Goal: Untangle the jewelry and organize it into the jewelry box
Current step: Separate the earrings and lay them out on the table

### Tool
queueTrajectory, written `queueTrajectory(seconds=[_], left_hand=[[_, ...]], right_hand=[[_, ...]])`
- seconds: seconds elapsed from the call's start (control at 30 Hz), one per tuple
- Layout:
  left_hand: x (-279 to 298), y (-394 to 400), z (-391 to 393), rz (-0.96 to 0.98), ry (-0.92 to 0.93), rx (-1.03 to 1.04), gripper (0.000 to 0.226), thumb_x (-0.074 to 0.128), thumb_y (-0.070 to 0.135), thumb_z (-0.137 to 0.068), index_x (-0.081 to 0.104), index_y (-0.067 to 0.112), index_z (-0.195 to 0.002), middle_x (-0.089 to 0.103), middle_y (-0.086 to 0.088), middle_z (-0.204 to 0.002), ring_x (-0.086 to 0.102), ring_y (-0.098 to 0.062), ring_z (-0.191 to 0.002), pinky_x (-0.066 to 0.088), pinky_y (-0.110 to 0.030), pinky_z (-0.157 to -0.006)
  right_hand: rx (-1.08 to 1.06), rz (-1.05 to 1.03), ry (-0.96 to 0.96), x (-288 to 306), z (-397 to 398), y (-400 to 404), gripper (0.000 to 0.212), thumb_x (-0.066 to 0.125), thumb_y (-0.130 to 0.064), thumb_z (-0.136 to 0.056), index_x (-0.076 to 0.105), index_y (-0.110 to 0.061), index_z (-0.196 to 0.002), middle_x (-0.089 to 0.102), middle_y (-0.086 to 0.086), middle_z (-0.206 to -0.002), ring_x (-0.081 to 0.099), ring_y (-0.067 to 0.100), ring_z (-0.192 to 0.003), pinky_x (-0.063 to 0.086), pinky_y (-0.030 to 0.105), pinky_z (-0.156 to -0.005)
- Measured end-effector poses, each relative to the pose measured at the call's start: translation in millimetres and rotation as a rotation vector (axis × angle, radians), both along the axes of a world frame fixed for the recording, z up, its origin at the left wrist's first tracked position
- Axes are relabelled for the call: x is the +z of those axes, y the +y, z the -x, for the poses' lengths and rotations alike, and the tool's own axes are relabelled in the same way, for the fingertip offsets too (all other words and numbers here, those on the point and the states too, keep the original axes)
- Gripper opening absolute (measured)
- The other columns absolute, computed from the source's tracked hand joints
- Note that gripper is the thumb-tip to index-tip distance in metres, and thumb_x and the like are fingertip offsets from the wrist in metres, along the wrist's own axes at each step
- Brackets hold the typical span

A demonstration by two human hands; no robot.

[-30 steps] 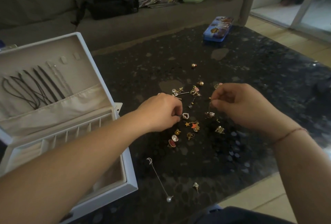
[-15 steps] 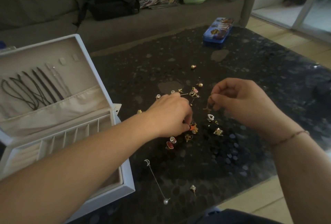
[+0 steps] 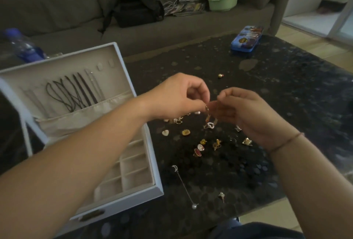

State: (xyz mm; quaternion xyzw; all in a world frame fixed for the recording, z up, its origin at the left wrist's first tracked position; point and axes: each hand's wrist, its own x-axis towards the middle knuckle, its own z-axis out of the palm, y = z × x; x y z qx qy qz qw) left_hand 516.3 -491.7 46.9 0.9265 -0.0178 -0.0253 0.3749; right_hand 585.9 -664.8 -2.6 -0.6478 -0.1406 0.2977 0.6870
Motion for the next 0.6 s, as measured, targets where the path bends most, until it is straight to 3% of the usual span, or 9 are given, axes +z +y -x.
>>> queueTrajectory(seconds=[0.07,0.2,0.33,0.5,0.6], left_hand=[[11.2,9.3,9.1,0.03,0.013,-0.008,0.013,0.072,0.007,-0.086,0.067,0.019,-0.09,0.074,0.0,-0.081,0.071,-0.021,-0.079,0.056,-0.04,-0.083],[26.9,31.0,30.7,0.009,0.061,-0.013,0.013,0.068,0.005,-0.089,0.065,0.014,-0.097,0.073,-0.006,-0.081,0.07,-0.019,-0.074,0.055,-0.03,-0.075],[34.3,55.3,55.9,-0.084,0.093,0.019,0.013,0.068,0.008,-0.089,0.065,0.016,-0.098,0.073,-0.009,-0.084,0.061,-0.012,-0.07,0.05,-0.031,-0.071],[33.0,82.9,89.6,-0.119,0.162,0.014,0.014,0.068,0.024,-0.093,0.066,0.018,-0.105,0.074,-0.005,-0.087,0.067,-0.019,-0.075,0.055,-0.036,-0.077],[27.8,102.6,113.8,-0.06,0.129,0.098,0.014,0.063,0.025,-0.096,0.066,0.017,-0.107,0.074,0.002,-0.09,0.071,-0.011,-0.079,0.058,-0.037,-0.082]], right_hand=[[0.064,-0.089,0.131,1.1,10.9,17.5,0.011,0.048,-0.011,-0.1,0.058,-0.01,-0.094,0.074,0.013,-0.086,0.071,0.033,-0.093,0.056,0.039,-0.082],[0.213,-0.165,0.288,10.3,37.3,46.0,0.025,0.045,-0.02,-0.101,0.063,-0.007,-0.111,0.072,0.014,-0.097,0.071,0.03,-0.092,0.057,0.045,-0.086],[0.262,-0.196,0.516,18.9,65.5,65.4,0.028,0.045,-0.027,-0.1,0.064,-0.007,-0.098,0.069,0.013,-0.086,0.07,0.026,-0.078,0.06,0.038,-0.069],[0.303,-0.146,0.534,23.3,99.7,85.2,0.048,0.043,-0.044,-0.099,0.063,-0.002,-0.109,0.067,0.018,-0.093,0.068,0.029,-0.08,0.057,0.04,-0.072],[0.324,-0.121,0.552,24.9,115.9,95.9,0.058,0.042,-0.051,-0.097,0.061,-0.001,-0.119,0.068,0.02,-0.102,0.069,0.031,-0.09,0.056,0.042,-0.08]])
